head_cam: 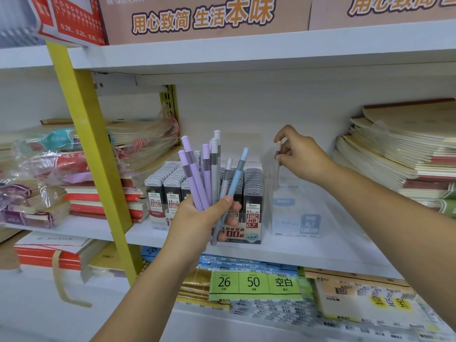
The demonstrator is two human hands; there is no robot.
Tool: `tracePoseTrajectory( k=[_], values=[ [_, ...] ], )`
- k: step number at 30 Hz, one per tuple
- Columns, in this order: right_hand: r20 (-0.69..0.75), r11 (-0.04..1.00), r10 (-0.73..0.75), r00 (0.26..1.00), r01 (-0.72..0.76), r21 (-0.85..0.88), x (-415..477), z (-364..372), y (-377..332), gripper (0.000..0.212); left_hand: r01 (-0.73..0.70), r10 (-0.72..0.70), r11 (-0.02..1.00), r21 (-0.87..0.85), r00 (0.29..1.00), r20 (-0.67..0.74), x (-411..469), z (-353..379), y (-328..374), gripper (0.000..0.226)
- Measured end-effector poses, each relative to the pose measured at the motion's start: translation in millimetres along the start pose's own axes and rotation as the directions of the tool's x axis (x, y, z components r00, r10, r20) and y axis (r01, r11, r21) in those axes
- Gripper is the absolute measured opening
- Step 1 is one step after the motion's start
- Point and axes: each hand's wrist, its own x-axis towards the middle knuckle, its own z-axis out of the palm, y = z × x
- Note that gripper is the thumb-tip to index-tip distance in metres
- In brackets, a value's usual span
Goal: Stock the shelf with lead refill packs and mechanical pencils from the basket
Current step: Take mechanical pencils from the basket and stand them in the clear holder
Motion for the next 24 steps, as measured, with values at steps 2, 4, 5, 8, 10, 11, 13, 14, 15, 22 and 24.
tracePoseTrajectory(
  k=[2, 4, 5, 8, 10, 11, 13, 14, 15, 22, 24],
  values=[
    [0.032, 1.000, 0.015, 0.999, -0.015, -0.003, -2, 3, 0, 0.030, 0.000, 0.000, 1.000, 0.000, 1.000, 0.002, 0, -1, -1, 0.017],
    [0.074, 0.999, 0.048, 0.996, -0.047, -0.018, -5, 6, 2, 0.026, 0.001, -0.001, 1.000, 0.001, 1.000, 0.003, 0, -1, -1, 0.017],
    [0.097, 0.997, 0.069, 0.993, -0.064, -0.046, -5, 6, 3, 0.023, 0.002, -0.002, 1.000, 0.004, 1.000, 0.003, 0, -1, -1, 0.017],
    [0.121, 0.986, 0.103, 0.987, -0.085, -0.143, -5, 0, -4, 0.025, 0.009, -0.009, 1.000, 0.007, 1.000, 0.002, -1, -1, -2, 0.016],
    [0.064, 0.981, 0.069, 0.996, -0.056, -0.184, -10, -8, -13, 0.035, 0.014, -0.014, 1.000, 0.000, 1.000, 0.003, -2, -1, -3, 0.015],
    [0.010, 0.982, 0.044, 0.999, -0.042, -0.186, -16, -13, -18, 0.038, 0.017, -0.017, 1.000, -0.008, 1.000, 0.005, -2, 0, -3, 0.017],
    [-0.089, 0.981, 0.017, 0.996, -0.034, -0.192, -37, -22, -22, 0.037, 0.019, -0.019, 1.000, -0.013, 1.000, 0.012, -2, 0, -3, 0.018],
    [-0.088, 0.978, 0.046, 0.995, -0.063, -0.200, -51, -25, -21, 0.041, 0.019, -0.019, 1.000, -0.008, 1.000, 0.015, -3, 0, -3, 0.018],
    [-0.040, 0.971, 0.114, 0.993, -0.119, -0.206, -67, -28, -21, 0.049, 0.018, -0.018, 1.000, -0.003, 1.000, 0.017, -2, 1, -3, 0.016],
    [0.151, 0.943, 0.322, 0.935, -0.302, -0.141, -133, -18, -13, 0.041, 0.019, -0.019, 1.000, -0.020, 1.000, 0.024, -8, 7, -2, 0.011],
    [0.102, 0.954, 0.294, 0.950, -0.287, -0.085, -139, -14, -17, 0.020, 0.025, -0.025, 1.000, -0.015, 0.999, 0.027, -11, 8, -3, 0.013]
  ],
)
